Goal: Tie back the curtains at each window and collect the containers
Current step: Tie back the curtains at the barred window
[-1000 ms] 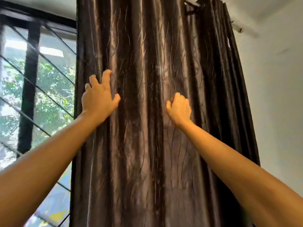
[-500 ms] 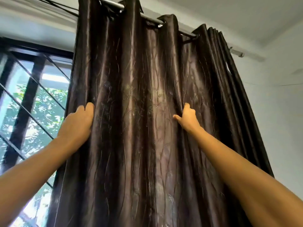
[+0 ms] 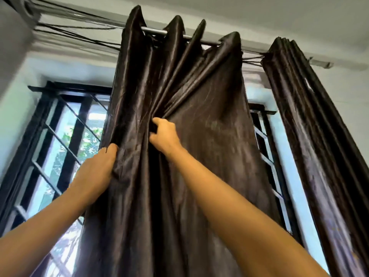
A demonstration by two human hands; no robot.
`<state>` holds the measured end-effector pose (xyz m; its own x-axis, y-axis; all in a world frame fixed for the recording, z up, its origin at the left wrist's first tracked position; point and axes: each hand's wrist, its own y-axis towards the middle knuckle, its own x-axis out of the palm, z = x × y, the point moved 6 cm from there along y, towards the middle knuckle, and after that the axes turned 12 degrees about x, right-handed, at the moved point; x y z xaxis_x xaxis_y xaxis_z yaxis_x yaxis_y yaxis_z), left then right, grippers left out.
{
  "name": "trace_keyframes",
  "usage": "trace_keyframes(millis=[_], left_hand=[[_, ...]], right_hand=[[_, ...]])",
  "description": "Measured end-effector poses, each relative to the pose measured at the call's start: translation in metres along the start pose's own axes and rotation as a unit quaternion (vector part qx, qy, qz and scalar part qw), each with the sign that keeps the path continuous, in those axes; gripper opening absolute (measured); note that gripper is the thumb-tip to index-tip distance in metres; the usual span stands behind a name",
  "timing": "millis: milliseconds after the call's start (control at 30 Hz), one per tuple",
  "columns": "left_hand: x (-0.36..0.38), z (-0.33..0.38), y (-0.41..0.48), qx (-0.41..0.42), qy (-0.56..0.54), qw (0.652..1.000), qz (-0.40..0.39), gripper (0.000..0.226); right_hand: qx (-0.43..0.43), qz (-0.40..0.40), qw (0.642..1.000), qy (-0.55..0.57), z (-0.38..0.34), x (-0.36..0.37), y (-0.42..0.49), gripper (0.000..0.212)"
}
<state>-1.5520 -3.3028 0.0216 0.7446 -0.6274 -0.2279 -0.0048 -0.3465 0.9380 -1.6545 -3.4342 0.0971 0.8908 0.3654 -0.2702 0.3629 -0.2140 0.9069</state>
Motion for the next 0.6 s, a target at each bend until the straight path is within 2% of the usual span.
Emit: trace_keyframes(millis=[133,233,300,367,433,600], left_hand=[[-0.001,-0.004,-0.005,-0.003,0.0,1.0,0.009,0.033],[-0.005,-0.006,-0.007,-0.015,-0.005,1.0,0.026,0.029],[-0.005,-0.004,-0.008,-0.012,-0.005,0.999,0.039,0.026],[-0.004,-0.001,-0.009,-0.005,0.009,0.999,0.045,0.024],[-0.004,0.002,-0.01,-0.005,0.016,0.998,0.054,0.022],[-0.003,0.011,-0.008,-0.011,0.007,0.997,0.078,0.021]], right_hand=[[-0.017,-0.023,0.999,0.017,-0.015,0.014,0.001,0.025],[0.011,-0.012,0.996,-0.088,0.008,-0.001,0.012,0.016],[0.052,0.05,0.982,-0.173,0.033,-0.026,0.015,0.014],[0.12,0.136,0.945,-0.273,0.058,-0.055,0.017,0.031],[0.172,0.175,0.919,-0.31,0.079,-0.079,0.017,0.043],[0.246,0.141,0.904,-0.32,0.133,-0.111,0.021,0.065]])
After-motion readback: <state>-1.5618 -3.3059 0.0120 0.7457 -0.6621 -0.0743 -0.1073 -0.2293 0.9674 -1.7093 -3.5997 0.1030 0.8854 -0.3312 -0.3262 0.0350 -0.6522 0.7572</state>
